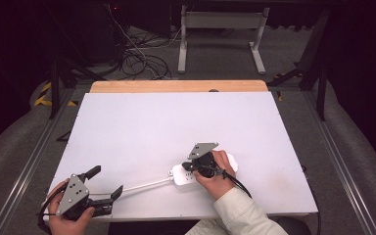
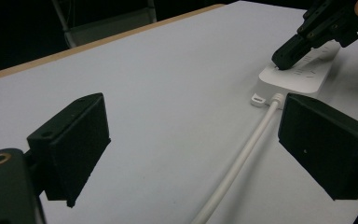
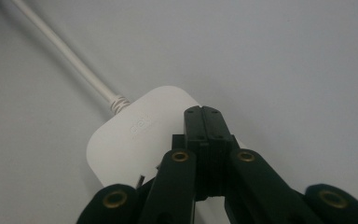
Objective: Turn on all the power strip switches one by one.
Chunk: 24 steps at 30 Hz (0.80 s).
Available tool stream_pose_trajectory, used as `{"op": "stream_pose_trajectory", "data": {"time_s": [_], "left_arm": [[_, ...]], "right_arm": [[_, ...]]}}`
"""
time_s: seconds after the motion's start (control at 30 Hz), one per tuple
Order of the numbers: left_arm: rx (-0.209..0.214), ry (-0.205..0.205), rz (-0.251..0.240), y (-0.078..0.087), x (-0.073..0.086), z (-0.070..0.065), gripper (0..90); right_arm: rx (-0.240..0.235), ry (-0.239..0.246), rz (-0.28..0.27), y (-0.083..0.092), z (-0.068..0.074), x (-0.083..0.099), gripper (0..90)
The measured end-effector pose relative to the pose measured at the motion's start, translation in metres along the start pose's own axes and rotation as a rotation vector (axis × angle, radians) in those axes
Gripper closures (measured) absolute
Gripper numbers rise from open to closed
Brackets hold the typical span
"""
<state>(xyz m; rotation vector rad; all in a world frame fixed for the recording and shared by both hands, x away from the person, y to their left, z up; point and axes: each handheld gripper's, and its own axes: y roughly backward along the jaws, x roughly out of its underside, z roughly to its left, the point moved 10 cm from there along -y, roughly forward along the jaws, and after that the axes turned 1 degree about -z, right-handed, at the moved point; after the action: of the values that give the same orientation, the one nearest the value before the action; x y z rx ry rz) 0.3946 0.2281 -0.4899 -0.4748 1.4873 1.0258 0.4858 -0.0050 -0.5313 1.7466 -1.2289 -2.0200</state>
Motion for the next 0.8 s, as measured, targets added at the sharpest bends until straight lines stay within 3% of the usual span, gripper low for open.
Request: {"op": "stream_pose_trajectory", "data": {"time_s": [0.07, 0.1, 0.13, 0.2, 0.3, 0.47, 0.8], "left_arm": [[-0.001, -0.002, -0.001, 0.000, 0.000, 0.000, 9.2], [-0.002, -0.006, -0.002, 0.001, 0.000, 0.001, 9.2], [-0.002, -0.005, -0.003, 0.001, 0.000, 0.002, 9.3], [-0.002, 0.006, -0.003, 0.000, 0.000, 0.003, 9.3], [-0.005, 0.010, -0.007, 0.000, -0.001, 0.003, 9.4], [-0.004, 0.006, -0.009, 0.001, -0.001, 0.001, 9.3], [-0.003, 0.011, -0.006, 0.000, -0.001, 0.002, 9.4]], "right_arm": [[-0.001, -0.012, -0.031, -0.001, 0.000, -0.001, 90.0], [-0.006, 0.009, -0.053, 0.001, 0.000, -0.003, 90.0], [0.004, 0.037, -0.070, 0.006, 0.001, -0.006, 90.0], [0.001, 0.040, -0.164, 0.023, 0.004, -0.022, 90.0], [0.031, 0.066, -0.204, 0.039, 0.004, -0.033, 90.0], [0.026, 0.065, -0.181, 0.034, 0.005, -0.027, 90.0], [0.015, 0.060, -0.195, 0.035, 0.006, -0.030, 90.0]]}}
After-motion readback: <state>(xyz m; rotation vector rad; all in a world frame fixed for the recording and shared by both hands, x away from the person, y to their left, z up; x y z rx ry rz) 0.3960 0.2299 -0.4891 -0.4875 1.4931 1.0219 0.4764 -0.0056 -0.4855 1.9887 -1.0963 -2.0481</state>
